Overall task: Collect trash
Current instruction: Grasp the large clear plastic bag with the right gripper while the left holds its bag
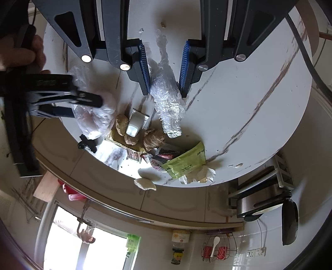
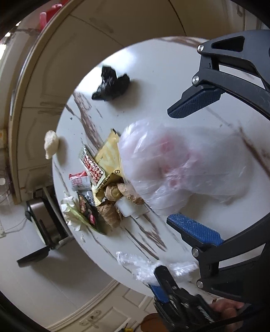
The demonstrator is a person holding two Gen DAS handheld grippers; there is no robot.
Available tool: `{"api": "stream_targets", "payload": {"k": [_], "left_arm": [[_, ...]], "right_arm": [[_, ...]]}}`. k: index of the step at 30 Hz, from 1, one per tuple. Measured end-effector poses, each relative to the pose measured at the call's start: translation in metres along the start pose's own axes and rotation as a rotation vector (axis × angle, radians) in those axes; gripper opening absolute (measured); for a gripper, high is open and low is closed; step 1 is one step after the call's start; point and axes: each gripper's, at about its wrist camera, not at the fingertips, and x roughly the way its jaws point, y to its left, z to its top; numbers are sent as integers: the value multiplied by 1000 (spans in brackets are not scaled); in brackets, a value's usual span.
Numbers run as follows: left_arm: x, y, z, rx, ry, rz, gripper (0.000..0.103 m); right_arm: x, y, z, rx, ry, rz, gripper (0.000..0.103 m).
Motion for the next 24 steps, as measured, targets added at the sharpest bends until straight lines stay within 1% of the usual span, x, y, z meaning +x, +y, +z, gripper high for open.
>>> {"api": "stream_targets", "payload": {"k": [1, 2, 3, 4, 7, 9, 13, 18, 24], "left_arm": [[-1, -1, 0, 1, 1, 0, 24], [-1, -2, -1, 3, 2, 1, 24], [-1, -3, -1, 6, 4, 3, 24], [-1, -3, -1, 8, 5, 3, 24], [-2, -5, -1, 12, 4, 3, 24], [-4, -9, -1, 15, 0, 0, 24], [-9, -16, -2, 26, -6, -2, 24], [-17, -26, -4, 47, -13, -9, 24], [-28, -53, -7, 92, -24, -36, 24]], "right_arm": [[5, 2, 0, -4, 10, -10, 83], [8, 5, -1, -8, 18, 2, 76], [9, 7, -2, -12, 11, 20, 66], [9, 10, -3, -18, 6, 24, 64], [4, 19, -6, -67, -15, -10, 59], [0, 22, -8, -81, -24, -15, 56], [-10, 23, -14, -92, -41, -11, 54], [-33, 15, -26, -62, -80, 15, 54], [-70, -3, -42, -25, -135, 22, 54]]}}
